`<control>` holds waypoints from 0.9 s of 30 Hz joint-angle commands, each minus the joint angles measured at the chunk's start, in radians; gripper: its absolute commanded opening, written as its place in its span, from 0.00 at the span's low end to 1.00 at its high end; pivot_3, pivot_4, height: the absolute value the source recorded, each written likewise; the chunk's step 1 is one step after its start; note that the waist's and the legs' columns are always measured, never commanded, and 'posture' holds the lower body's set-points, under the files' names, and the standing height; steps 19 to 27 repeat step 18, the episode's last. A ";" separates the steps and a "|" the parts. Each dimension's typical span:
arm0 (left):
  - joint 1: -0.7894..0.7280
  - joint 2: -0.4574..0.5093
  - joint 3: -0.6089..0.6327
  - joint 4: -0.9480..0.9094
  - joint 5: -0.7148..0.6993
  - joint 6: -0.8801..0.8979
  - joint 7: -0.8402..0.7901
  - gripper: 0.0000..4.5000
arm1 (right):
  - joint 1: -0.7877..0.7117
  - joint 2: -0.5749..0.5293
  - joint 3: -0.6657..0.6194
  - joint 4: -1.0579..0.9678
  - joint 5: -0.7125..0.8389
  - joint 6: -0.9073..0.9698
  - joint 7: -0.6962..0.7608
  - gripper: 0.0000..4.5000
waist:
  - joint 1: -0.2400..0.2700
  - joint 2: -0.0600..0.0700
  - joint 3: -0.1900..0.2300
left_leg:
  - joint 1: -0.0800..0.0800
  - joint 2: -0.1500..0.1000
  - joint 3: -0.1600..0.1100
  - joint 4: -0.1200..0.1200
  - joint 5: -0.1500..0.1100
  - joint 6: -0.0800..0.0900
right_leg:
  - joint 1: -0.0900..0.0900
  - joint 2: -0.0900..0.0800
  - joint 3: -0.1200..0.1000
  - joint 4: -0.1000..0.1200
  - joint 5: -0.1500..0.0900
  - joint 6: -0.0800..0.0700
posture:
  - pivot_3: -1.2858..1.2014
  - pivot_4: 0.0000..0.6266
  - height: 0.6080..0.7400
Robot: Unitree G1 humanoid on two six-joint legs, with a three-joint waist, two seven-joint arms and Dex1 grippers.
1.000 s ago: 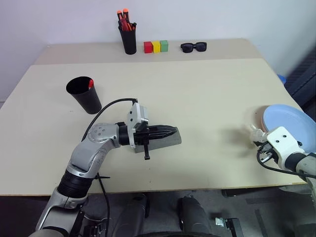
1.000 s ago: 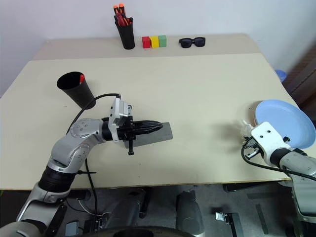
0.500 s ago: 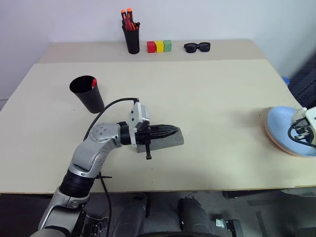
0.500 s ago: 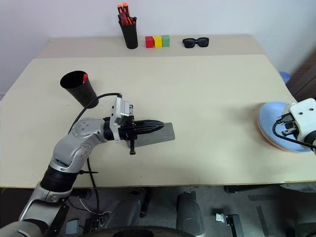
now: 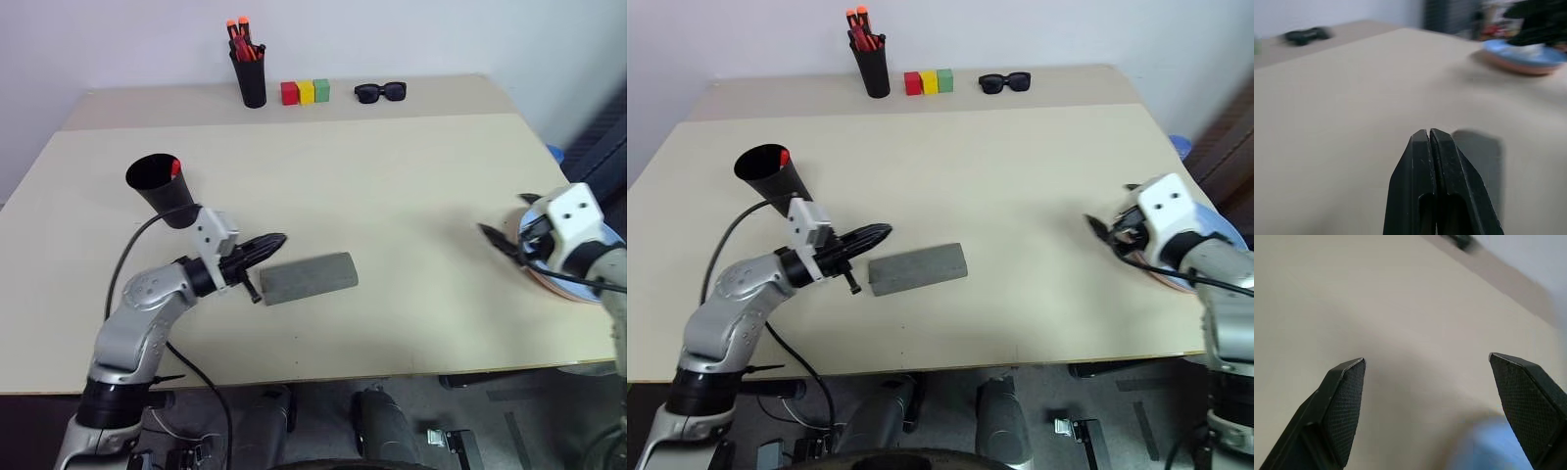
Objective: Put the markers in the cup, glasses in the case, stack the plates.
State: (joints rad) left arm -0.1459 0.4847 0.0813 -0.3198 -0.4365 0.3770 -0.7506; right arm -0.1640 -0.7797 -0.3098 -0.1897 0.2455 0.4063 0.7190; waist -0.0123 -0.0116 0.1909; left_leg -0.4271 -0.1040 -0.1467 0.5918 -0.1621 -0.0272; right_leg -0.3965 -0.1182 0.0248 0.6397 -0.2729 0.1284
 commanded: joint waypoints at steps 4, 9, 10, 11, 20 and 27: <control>0.119 0.047 0.154 -0.087 0.008 -0.018 0.084 0.00 | -0.093 0.025 0.064 0.011 0.098 -0.013 0.092 0.91 | 0.014 0.000 0.000 | 0.000 0.000 0.000 0.000 -0.001 0.000 | 0.001 -0.001 0.000 -0.001 0.000 0.000 | 0.52 0.24 1.00; 0.189 0.096 0.247 -0.084 0.002 -0.024 0.094 0.00 | -0.226 0.074 0.122 0.166 0.087 -0.068 0.108 0.91 | 0.013 0.000 0.000 | 0.000 0.002 0.001 0.000 -0.002 -0.002 | 0.001 -0.001 0.000 -0.003 0.000 -0.001 | 0.52 0.24 1.00; 0.195 0.102 0.255 -0.090 -0.001 -0.022 0.094 0.00 | -0.242 0.081 0.132 0.188 0.080 -0.080 0.109 0.91 | 0.017 0.000 0.000 | 0.000 0.002 0.002 -0.001 -0.002 -0.002 | 0.000 -0.001 0.000 -0.003 0.000 -0.001 | 0.52 0.24 1.00; 0.197 0.106 0.260 -0.094 0.001 -0.018 0.099 0.00 | -0.255 0.089 0.143 0.203 0.078 -0.083 0.109 0.91 | 0.018 0.000 0.000 | 0.000 0.002 0.002 -0.001 -0.002 -0.002 | 0.000 -0.001 0.000 -0.003 0.000 -0.001 | 0.52 0.24 1.00; 0.201 0.114 0.277 -0.121 -0.004 -0.003 0.129 0.00 | -0.304 0.124 0.205 0.236 0.065 -0.087 0.108 0.91 | 0.022 0.000 0.000 | 0.000 0.002 0.002 -0.001 -0.002 -0.002 | 0.000 0.000 0.000 -0.004 0.001 -0.001 | 0.52 0.24 1.00; 0.201 0.114 0.277 -0.121 -0.004 -0.003 0.129 0.00 | -0.304 0.124 0.205 0.236 0.065 -0.087 0.108 0.91 | 0.022 0.000 0.000 | 0.000 0.002 0.002 -0.001 -0.002 -0.002 | 0.000 0.000 0.000 -0.004 0.001 -0.001 | 0.52 0.24 1.00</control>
